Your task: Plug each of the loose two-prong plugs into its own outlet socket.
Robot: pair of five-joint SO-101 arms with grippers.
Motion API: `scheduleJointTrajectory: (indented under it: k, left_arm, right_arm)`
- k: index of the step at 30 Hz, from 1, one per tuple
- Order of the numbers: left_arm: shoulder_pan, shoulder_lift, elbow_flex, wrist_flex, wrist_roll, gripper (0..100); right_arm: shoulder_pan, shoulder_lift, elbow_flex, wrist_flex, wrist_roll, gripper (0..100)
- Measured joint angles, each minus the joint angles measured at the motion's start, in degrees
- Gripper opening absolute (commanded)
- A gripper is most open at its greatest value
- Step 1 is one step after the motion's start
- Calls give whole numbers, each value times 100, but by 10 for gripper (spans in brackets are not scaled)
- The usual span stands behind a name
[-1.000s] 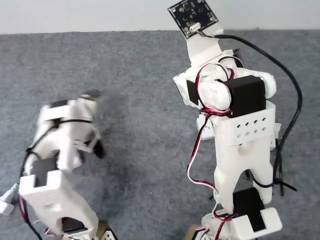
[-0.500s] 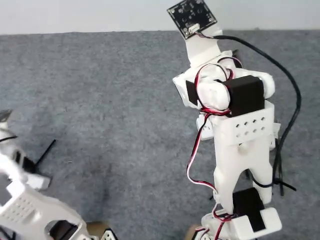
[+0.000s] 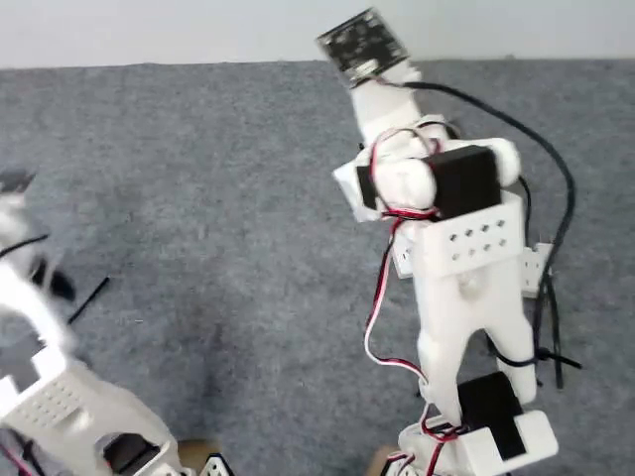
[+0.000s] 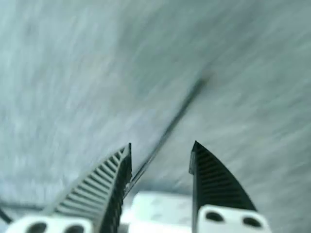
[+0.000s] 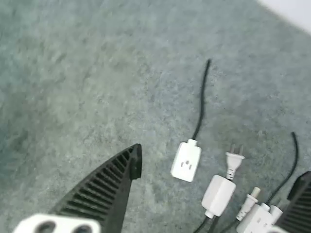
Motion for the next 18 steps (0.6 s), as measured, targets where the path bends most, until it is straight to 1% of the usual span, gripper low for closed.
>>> scheduleJointTrajectory:
  k: [2,5,9,12,15,18]
  left_arm:
    - [659,0,-545,290,431,192]
    - [1635,0,-1486,738,914,192]
    - [2778,0,-2681,1125,1319,192]
    - [3147,0,-3376,1178,1530,192]
    - [3174,0,-3974,1178,1609,192]
    - [3182,0,-4615,1178,1697,192]
  right_arm:
    - [-114,0,9,0,0,456]
    - [-97,0,18,0,0,456]
    - [123,0,18,0,0,456]
    - [686,0,18,0,0,456]
    - [1266,0,18,-62,0,456]
    - [1776,0,18,-343,-9,456]
